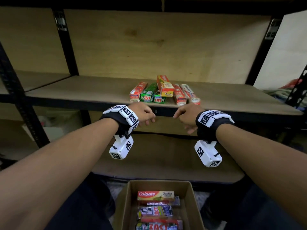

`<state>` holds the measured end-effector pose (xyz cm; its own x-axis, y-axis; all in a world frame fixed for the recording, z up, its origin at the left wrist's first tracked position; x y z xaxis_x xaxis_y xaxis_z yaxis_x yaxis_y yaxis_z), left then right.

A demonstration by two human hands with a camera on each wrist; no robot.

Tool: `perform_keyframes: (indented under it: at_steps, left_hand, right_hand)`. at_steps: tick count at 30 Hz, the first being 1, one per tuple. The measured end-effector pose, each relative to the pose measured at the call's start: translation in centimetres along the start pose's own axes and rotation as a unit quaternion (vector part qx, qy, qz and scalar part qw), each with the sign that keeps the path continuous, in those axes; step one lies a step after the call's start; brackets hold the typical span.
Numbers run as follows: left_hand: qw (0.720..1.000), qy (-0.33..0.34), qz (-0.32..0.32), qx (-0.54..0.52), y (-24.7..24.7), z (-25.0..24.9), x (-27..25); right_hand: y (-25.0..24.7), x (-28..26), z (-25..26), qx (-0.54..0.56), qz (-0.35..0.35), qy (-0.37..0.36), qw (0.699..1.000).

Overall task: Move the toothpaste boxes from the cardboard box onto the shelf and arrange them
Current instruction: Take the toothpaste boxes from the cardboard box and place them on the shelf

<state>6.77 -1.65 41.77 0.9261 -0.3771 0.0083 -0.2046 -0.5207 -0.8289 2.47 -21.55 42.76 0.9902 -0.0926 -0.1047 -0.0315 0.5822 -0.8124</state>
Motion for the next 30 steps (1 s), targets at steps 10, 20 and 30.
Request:
perform_keyframes:
  at_steps: [10,20,30]
  left_hand:
    - [0.995,-0.061,0.075,-0.022,9.8,5.0,-1.0]
    - [0.974,-0.107,0.197,-0.019,20.4,10.9,-0.4]
    - [0.935,-0.202,0.284,-0.061,29.9,17.3,-1.9]
  right_hand:
    - [8.6,0.0,-6.1,-0.078,0.076,0.013,0.994]
    - [19.3,2.8,-14.5,-0.248,0.212,-0.002,0.945]
    - [28.3,4.3,-23.4,-0.268,0.306,0.028,0.913]
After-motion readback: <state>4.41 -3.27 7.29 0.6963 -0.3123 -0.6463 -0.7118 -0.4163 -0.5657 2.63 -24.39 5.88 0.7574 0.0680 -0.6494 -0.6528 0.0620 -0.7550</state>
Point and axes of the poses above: each hand's wrist, its own x-axis towards the middle knuckle, its own y-axis out of the palm, z = x × y, the point moved 4 cm from there along x, towards the middle knuckle, and after that the axes turned 1 degree about -x, right-handed, at the moved point
